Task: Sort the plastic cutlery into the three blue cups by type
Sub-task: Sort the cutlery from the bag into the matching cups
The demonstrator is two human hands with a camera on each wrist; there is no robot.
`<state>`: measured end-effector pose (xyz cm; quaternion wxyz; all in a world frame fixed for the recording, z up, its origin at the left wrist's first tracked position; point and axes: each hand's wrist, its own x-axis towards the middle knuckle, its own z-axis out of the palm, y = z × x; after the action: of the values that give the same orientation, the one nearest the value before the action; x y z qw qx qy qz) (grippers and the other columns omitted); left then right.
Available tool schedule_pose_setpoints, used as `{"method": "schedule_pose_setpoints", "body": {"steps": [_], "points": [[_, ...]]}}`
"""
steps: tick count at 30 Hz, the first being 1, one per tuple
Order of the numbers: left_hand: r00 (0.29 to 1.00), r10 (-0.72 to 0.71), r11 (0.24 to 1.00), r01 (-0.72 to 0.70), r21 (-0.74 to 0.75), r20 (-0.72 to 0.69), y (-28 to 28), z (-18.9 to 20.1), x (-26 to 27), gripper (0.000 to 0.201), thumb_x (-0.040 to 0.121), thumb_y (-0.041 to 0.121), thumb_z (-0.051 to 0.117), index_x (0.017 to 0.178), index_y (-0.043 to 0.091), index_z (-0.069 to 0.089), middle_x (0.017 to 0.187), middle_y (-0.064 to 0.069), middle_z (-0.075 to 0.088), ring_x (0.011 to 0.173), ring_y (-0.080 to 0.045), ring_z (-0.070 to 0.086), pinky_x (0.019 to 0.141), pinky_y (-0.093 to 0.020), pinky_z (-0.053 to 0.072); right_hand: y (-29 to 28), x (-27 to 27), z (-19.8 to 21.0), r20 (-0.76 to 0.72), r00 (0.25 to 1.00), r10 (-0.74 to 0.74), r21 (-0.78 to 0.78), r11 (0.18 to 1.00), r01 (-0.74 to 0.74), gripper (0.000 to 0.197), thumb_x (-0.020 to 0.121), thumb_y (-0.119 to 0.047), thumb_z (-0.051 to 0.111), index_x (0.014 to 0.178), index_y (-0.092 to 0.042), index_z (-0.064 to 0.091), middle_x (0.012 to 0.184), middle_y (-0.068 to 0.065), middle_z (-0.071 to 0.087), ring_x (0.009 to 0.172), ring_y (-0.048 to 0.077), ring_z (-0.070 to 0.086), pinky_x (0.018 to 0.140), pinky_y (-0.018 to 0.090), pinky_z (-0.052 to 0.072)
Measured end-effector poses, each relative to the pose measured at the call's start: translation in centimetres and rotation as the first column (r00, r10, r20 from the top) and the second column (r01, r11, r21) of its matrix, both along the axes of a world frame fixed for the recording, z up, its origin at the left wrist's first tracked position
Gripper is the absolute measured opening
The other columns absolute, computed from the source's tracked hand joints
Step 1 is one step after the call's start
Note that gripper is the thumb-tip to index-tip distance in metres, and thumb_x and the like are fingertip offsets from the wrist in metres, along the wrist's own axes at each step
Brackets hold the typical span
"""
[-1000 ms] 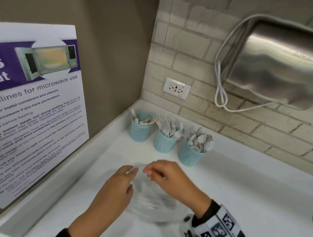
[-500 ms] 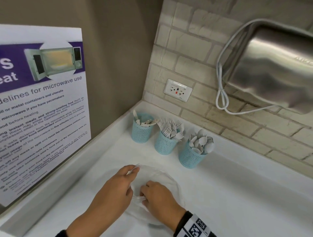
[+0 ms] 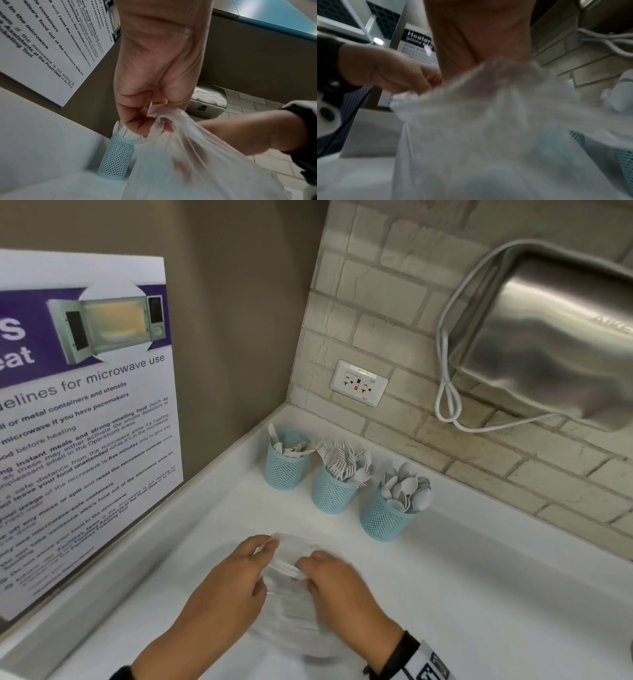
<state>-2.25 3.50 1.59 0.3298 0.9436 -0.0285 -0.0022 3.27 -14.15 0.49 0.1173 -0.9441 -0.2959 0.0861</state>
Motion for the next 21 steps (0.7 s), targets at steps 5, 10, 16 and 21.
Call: {"method": "schedule_pose_setpoints", "body": {"steps": [5, 10, 16, 21], "points": [[1.000, 0.022, 1.000, -0.022, 0.018, -0.009, 0.0, 0.3, 0.1, 0.056, 0.097, 0.024, 0.041, 0.148, 0.035, 0.021, 0.151, 0.021, 0.019, 0.122, -0.003, 0.048, 0.100, -0.011, 0.034, -1.0, 0.2, 4.2, -0.196, 0.968, -0.158, 0.441, 0.867, 0.231, 0.007, 0.086, -0.016, 0.066, 0.082, -0.021, 0.067, 0.081, -0.007, 0.069, 0.080, 0.011, 0.064, 0.078, 0.032, 0.052], [0.992, 0.124, 0.988, -0.125, 0.095, 0.011, -0.6, 0.8, -0.2, 0.076, 0.083, 0.076, 0.010, 0.123, 0.035, 0.060, 0.135, 0.007, 0.044, 0.111, -0.018, 0.047, 0.091, -0.033, 0.045, -1.8, 0.0, 7.5, -0.585, 0.811, -0.023, 0.722, 0.440, 0.534, 0.013, 0.089, -0.002, 0.062, 0.098, -0.010, 0.067, 0.086, 0.007, 0.073, 0.085, 0.015, 0.070, 0.073, 0.022, 0.054], [0.983, 0.086, 0.994, -0.074, -0.077, 0.163, -1.7, 2.5, -0.9, 0.070, 0.081, 0.076, 0.002, 0.107, 0.047, 0.061, 0.116, 0.030, 0.046, 0.114, 0.007, 0.030, 0.090, -0.020, 0.018, -1.2, -0.3, 8.3, -0.710, 0.695, 0.112, 0.701, 0.209, 0.682, 0.021, 0.086, -0.010, 0.061, 0.105, -0.003, 0.065, 0.094, 0.013, 0.070, 0.096, 0.026, 0.071, 0.075, 0.027, 0.057], [0.994, 0.016, 0.973, 0.010, -0.232, 0.111, -2.4, 2.8, -1.2, 0.030, 0.094, 0.055, 0.033, 0.098, 0.041, 0.059, 0.084, 0.024, 0.065, 0.084, 0.000, 0.056, 0.076, -0.015, 0.039, -0.4, -0.4, 8.1, -0.711, 0.694, 0.114, 0.703, 0.141, 0.698, 0.022, 0.086, -0.011, 0.062, 0.105, -0.002, 0.067, 0.101, 0.015, 0.064, 0.096, 0.025, 0.071, 0.075, 0.027, 0.058]]}}
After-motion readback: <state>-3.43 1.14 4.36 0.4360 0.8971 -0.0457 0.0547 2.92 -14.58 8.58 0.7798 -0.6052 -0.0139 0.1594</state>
